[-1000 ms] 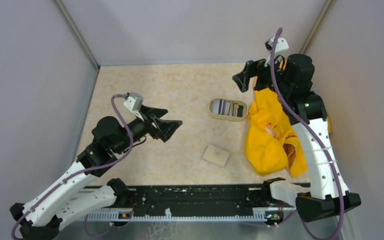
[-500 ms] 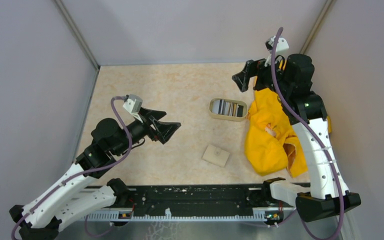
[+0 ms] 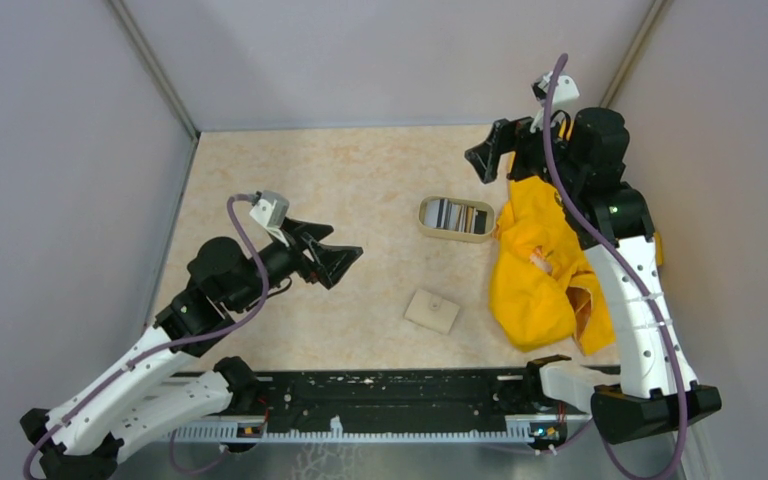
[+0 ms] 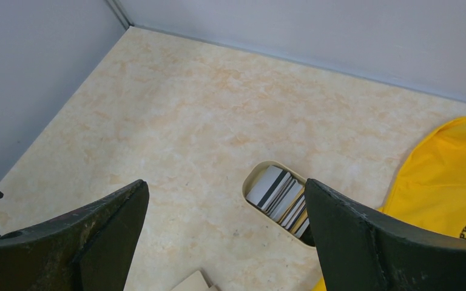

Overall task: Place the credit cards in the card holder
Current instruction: Reset both arms

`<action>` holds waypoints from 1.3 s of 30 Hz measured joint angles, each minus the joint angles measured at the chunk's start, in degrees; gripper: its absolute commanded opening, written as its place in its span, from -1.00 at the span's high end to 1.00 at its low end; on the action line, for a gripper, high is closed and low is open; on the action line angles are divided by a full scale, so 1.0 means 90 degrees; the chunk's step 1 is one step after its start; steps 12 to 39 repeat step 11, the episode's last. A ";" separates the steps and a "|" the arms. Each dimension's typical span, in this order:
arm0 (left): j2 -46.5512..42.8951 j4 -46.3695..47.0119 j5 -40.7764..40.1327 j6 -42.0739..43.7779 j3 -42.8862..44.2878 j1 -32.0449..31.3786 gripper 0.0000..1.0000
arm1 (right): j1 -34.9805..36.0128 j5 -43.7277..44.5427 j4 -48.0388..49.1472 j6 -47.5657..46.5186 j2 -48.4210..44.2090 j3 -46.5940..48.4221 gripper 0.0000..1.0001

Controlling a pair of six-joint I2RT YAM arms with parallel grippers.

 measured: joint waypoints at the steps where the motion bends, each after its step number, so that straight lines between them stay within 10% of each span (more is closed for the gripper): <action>1: 0.0000 0.0000 -0.0002 0.0002 -0.0002 0.0000 -0.97 | -0.0015 0.0000 0.0000 0.0000 0.0000 0.0000 -0.97; 39: -0.0002 0.0000 -0.0002 0.0015 -0.0080 0.0000 -0.97 | -0.0070 0.0000 0.0041 0.0044 0.0000 -0.0078 -0.97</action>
